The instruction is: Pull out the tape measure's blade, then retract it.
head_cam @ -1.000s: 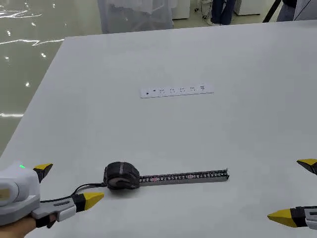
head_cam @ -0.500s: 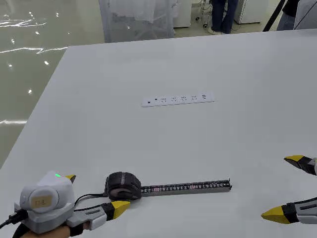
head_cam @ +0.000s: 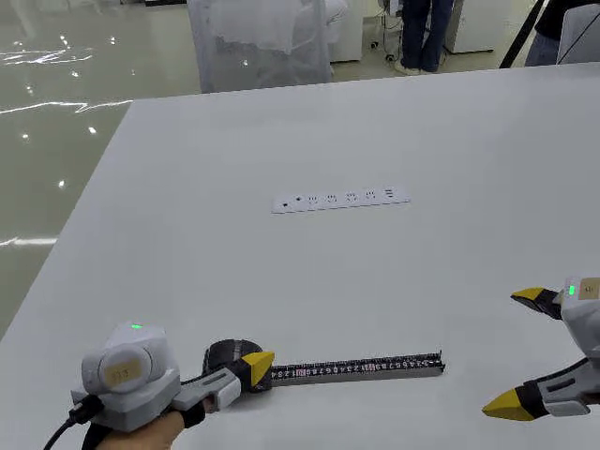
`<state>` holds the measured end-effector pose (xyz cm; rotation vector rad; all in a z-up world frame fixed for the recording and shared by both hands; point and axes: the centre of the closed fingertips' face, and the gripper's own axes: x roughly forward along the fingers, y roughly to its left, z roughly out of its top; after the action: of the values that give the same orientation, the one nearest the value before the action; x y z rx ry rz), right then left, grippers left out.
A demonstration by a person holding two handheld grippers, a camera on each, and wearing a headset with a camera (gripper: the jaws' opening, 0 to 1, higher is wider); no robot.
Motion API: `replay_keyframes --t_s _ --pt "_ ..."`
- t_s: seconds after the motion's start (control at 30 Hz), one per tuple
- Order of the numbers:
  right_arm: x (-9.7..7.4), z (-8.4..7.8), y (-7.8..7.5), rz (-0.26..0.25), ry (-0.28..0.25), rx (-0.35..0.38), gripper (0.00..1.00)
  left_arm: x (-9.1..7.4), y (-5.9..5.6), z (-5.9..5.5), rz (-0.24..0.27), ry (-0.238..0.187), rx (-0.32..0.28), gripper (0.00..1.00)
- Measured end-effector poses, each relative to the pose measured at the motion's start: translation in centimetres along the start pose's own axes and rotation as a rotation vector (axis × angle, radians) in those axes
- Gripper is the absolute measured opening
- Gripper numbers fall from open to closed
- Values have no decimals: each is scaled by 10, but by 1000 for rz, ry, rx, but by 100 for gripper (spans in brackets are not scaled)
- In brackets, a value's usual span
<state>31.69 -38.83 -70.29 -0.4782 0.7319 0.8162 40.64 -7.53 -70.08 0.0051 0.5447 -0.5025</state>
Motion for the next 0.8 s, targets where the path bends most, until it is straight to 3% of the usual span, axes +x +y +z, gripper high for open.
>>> replay_keyframes --t_s 0.03,0.1,0.37,0.43,0.6,0.8 --pt "1 1 1 6 1 -5 99 1 -1 -1 -1 -2 -7 99" --pt "5 5 -1 14 6 -10 99 3 -8 1 -14 -46 -64 99" --pt "19 7 -2 58 42 -78 99 14 -24 -16 -5 1 17 99" --pt "23 9 1 79 39 -115 99 17 -23 -20 10 12 45 99" --pt "33 10 6 132 55 -173 99 21 -21 -25 41 15 6 99" --pt "45 11 7 167 74 -185 99 23 -20 -27 62 0 -4 99"
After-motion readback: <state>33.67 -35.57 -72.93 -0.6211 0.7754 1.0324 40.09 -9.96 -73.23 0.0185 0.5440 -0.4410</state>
